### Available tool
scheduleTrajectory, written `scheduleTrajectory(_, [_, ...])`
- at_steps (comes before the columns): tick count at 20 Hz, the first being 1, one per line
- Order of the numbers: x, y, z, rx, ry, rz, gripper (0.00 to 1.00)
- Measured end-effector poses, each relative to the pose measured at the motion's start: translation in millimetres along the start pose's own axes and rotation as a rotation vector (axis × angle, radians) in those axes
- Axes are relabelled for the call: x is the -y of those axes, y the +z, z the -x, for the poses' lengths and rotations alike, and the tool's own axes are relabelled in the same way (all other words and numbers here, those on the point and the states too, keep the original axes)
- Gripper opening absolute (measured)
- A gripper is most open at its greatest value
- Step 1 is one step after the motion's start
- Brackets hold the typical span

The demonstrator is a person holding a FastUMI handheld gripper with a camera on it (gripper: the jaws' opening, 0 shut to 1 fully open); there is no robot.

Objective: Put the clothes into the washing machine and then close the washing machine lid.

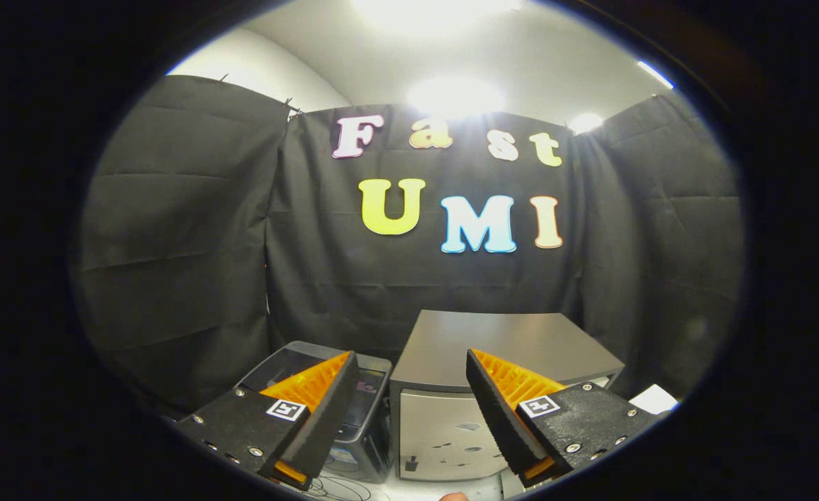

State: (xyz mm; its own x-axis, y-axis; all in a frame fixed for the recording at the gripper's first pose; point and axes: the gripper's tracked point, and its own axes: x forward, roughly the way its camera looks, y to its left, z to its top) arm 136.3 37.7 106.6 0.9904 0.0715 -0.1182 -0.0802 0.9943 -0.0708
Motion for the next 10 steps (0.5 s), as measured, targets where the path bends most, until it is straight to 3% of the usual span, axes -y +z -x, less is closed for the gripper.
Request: scheduleTrajectory(10, [38, 5, 55, 0.042, -0.05, -0.011, 0.96])
